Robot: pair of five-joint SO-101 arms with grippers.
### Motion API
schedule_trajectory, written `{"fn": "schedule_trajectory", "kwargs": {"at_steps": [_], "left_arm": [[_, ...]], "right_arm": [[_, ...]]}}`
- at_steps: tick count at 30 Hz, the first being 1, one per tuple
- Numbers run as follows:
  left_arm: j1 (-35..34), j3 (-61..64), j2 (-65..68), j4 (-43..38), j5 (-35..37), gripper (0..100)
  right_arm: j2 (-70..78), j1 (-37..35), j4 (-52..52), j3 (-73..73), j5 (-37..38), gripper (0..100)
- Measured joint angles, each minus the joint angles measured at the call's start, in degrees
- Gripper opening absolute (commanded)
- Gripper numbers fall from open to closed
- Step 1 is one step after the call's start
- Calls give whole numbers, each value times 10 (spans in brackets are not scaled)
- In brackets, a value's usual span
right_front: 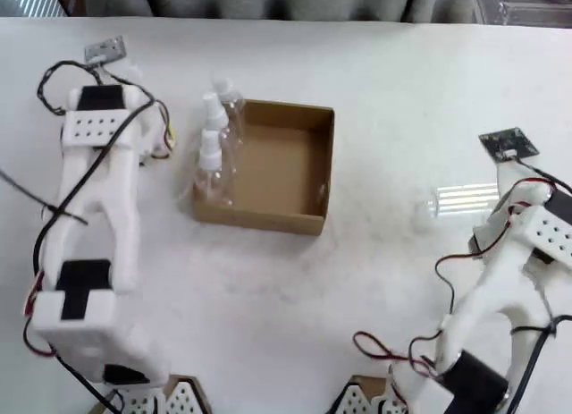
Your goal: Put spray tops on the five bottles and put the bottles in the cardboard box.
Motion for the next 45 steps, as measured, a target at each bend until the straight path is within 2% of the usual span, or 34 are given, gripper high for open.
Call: {"fn": "schedule_trajectory", "kwargs": {"at_steps": [12,22,28,33,41,45], "left_arm": [[0,0,-263,105,-42,20],[0,0,-415,120,-47,21],[0,0,-527,119,-47,21],[0,0,-596,55,-47,22],[-1,-2,-661,-98,34,22],[1,-2,-678,-160,40,22]], "right_arm": [[-87,-107,1,0,-175,16],[-261,-240,-1,0,-342,19],[-404,-359,-4,0,-360,21],[-484,-467,-4,0,-360,17],[-619,-663,-39,27,-379,16],[-712,-695,-107,104,-414,16]]}}
